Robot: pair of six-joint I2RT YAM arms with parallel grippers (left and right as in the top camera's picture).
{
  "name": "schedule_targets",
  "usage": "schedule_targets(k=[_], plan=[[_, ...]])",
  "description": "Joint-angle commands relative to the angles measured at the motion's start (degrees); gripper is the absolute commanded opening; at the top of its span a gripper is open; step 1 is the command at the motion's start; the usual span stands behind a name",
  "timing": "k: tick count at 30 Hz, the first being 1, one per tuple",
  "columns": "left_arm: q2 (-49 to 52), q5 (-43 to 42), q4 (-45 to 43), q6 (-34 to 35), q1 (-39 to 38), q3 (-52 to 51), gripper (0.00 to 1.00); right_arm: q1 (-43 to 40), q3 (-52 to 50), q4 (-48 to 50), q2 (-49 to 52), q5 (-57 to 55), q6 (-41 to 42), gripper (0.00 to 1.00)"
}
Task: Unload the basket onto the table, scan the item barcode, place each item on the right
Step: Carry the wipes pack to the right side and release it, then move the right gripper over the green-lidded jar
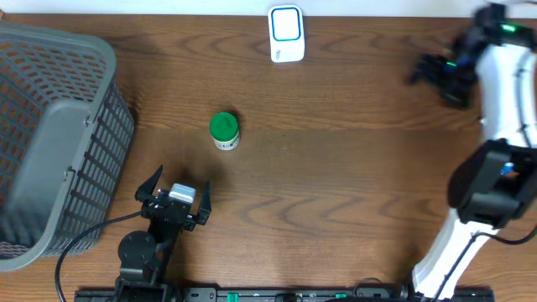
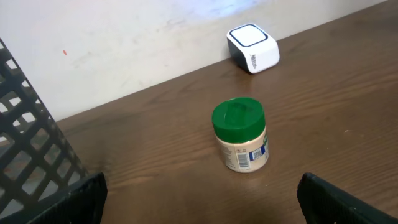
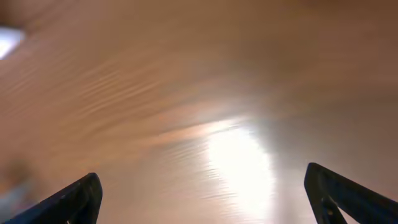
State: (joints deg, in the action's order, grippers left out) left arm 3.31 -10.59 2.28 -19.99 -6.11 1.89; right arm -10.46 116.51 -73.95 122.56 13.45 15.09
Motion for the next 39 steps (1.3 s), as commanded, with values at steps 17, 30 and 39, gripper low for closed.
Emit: schedule_targets(k=[17, 30, 39], plan=[[-0.13, -0.55, 0.61, -0.94, 0.04, -1.66, 0.98, 47.45, 0.81, 16.46, -0.11, -3.17, 35.30, 0.99], [-0.13, -0.55, 0.61, -0.94, 0.04, -1.66, 0.98, 51.87, 0.83, 22.16, 4.96, -8.87, 45.33, 0.99], [-0.13, -0.55, 0.61, -0.94, 0.04, -1.66, 0.98, 53.33, 1.14, 25.57, 9.14, -8.83, 47.91, 0.99]])
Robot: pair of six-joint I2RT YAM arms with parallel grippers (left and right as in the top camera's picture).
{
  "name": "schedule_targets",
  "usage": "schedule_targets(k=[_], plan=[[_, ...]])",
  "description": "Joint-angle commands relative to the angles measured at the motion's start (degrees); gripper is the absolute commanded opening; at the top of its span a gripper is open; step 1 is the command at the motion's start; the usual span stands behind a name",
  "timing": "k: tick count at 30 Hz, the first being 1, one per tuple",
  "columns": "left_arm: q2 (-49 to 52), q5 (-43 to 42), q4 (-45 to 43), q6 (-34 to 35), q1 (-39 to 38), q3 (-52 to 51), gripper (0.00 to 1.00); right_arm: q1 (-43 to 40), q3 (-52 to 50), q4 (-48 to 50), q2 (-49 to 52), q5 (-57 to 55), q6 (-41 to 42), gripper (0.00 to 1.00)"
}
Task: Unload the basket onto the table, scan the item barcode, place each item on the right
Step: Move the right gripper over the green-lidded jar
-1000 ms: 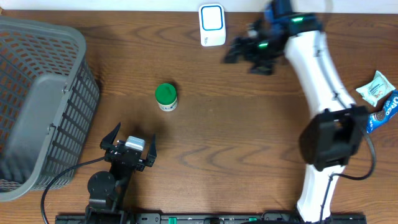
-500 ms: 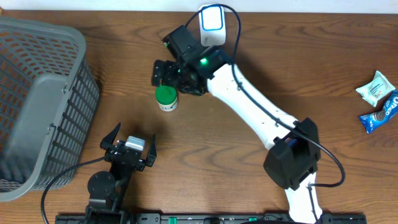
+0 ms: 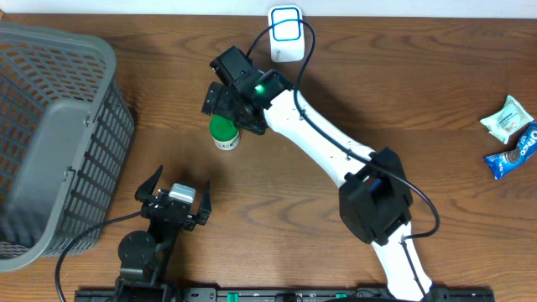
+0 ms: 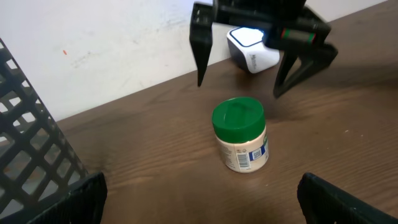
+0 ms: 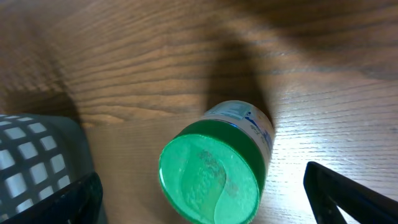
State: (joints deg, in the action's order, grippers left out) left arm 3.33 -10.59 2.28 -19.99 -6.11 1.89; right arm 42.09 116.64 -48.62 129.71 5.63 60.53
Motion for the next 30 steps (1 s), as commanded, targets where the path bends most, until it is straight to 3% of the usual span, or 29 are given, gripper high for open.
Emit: schedule_targets(k=[1, 16, 22, 30], plan=[[-0.15, -0.55, 0.61, -0.94, 0.04, -1.66, 0.98, 0.83, 1.01, 0.50, 2.51, -0.96, 2.56, 0.99], [-0.15, -0.55, 0.61, -0.94, 0.04, -1.66, 0.98, 1.05, 1.01, 3.08, 7.34, 0.48, 1.07, 0.97], [-0.15, -0.55, 0.61, -0.94, 0.04, -1.66, 0.98, 1.14, 1.01, 0.15, 7.34, 0.39, -1.51, 0.71], [-0.15, -0.55, 0.61, -0.94, 0.04, -1.66, 0.98, 0.35, 1.03, -6.95, 7.02, 0.24, -6.97, 0.58]])
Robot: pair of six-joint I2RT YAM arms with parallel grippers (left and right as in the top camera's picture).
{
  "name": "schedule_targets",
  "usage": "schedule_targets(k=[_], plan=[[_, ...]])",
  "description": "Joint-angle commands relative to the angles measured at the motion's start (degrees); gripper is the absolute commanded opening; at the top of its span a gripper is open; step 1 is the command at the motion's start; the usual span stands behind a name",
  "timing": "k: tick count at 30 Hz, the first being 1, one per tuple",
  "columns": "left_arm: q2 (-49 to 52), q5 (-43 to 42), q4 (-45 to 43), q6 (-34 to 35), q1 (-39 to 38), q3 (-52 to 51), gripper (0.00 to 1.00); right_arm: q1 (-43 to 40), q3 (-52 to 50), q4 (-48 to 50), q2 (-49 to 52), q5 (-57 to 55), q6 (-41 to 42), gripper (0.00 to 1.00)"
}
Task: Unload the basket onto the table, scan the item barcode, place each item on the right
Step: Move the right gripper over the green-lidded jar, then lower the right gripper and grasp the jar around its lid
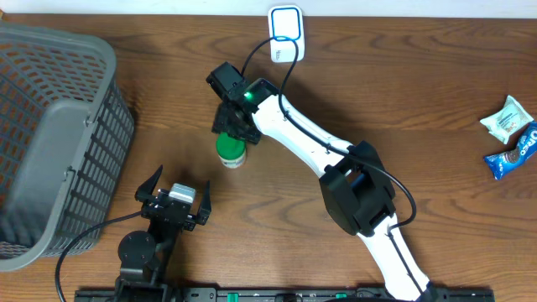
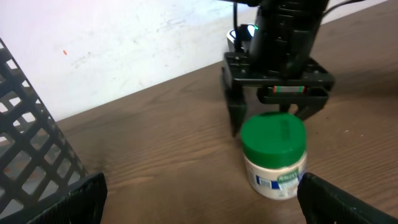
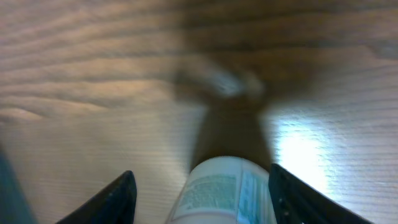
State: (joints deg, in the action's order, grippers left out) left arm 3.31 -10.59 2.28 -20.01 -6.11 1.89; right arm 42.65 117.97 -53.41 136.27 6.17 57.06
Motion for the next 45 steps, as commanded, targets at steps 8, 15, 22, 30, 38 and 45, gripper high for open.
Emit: schedule_targets(k=[8, 15, 22, 30, 38, 45], plan=[[-0.13, -0.55, 0.61, -0.92, 0.04, -1.66, 0.98, -3.17, 1.46, -11.34, -0.02, 0.17, -10.54, 0.99], [-0.13, -0.55, 0.61, -0.92, 0.04, -1.66, 0.98, -3.37, 13.94, -21.79, -0.96, 0.11, -11.85, 0.99], [-0.13, -0.55, 0.61, -0.92, 0.04, -1.66, 0.98, -1.79, 21.29, -36.02, -0.96, 0.17, 8.98, 0.99], [-0.13, -0.55, 0.61, -0.92, 0.04, -1.66, 0.98, 1.79, 19.10, -37.81, -0.94, 1.62, 38.18, 0.99], [-0.13, -0.55, 0.61, -0.92, 0.04, -1.66, 0.98, 5.35, 18.60, -33.29, -0.92, -0.33, 53.53, 0.99], [-0.13, -0.55, 0.59, -0.92, 0.04, -1.66, 0.98, 6.10, 13.86, -28.44, -0.90, -1.22, 57.16, 0.99]])
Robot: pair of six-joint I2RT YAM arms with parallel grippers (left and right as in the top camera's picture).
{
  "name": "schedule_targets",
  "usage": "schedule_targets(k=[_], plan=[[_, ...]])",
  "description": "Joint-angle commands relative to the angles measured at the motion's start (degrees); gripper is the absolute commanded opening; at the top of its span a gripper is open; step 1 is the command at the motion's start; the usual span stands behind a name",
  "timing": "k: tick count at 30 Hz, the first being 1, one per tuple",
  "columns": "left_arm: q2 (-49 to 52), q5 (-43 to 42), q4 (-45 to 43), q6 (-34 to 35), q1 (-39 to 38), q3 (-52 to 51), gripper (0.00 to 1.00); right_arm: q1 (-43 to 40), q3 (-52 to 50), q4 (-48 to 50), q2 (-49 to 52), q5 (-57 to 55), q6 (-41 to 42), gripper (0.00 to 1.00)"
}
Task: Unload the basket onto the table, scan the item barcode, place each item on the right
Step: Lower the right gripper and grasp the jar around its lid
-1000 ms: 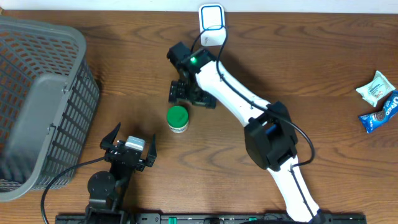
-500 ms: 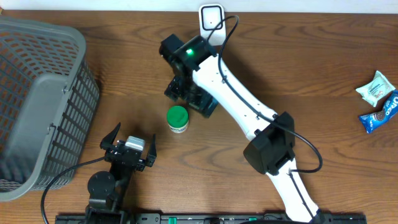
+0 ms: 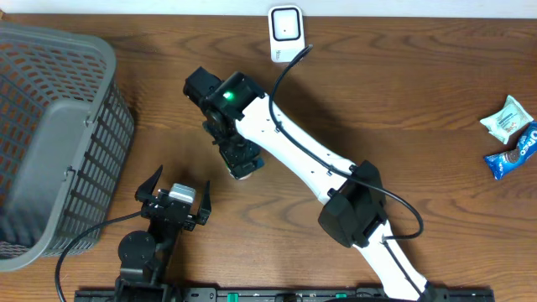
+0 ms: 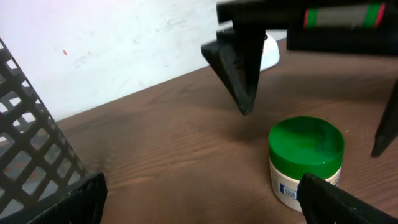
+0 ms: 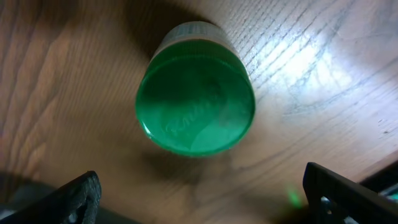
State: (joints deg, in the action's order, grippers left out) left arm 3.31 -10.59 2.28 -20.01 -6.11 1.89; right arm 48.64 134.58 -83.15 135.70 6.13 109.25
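Observation:
The jar (image 5: 194, 102), white with a green lid, stands upright on the table. Its label shows a barcode (image 4: 287, 190) in the left wrist view. My right gripper (image 5: 202, 205) hangs open above the jar (image 4: 306, 144), its fingers (image 4: 239, 68) spread to either side and clear of the lid. In the overhead view the right gripper (image 3: 239, 155) covers most of the jar. The white scanner (image 3: 286, 33) sits at the table's far edge. My left gripper (image 3: 174, 200) rests open near the front edge, just left of the jar.
A grey mesh basket (image 3: 50, 126) fills the left side. Two snack packets (image 3: 508, 117) lie at the far right. The right arm (image 3: 302, 159) stretches diagonally across the middle of the table.
The jar now stands a little nearer the front and further right. My right gripper was low with its fingers straddling the jar; now it is open above the jar.
The jar first stood alone mid-table with the right arm off at the far right. Then the right gripper hung open over the jar. Then its fingers were down around the jar, which had shifted frontward. Now the jar stands nearer the left gripper, released.

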Motion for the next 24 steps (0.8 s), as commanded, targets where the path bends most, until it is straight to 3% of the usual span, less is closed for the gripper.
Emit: schedule_targets(k=[1, 13, 17, 19, 24], plan=[[-0.13, -0.55, 0.61, -0.92, 0.04, -1.66, 0.98, 0.11, -3.76, 2.29, -0.33, -0.42, 5.01, 0.99], [-0.13, -0.55, 0.61, -0.92, 0.04, -1.66, 0.98, -0.02, -15.98, 12.74, -0.33, -2.03, 7.15, 0.99], [-0.13, -0.55, 0.61, -0.92, 0.04, -1.66, 0.98, 0.00, -16.24, 12.90, -0.33, -4.92, 1.75, 0.87], [-0.13, -0.52, 0.61, -0.92, 0.04, -1.66, 0.98, 0.00, -16.24, 12.90, -0.33, -5.73, -3.19, 0.76], [-0.13, -0.55, 0.61, -0.92, 0.04, -1.66, 0.98, -0.17, -16.24, 12.87, -0.33, -5.90, -10.84, 0.65]])
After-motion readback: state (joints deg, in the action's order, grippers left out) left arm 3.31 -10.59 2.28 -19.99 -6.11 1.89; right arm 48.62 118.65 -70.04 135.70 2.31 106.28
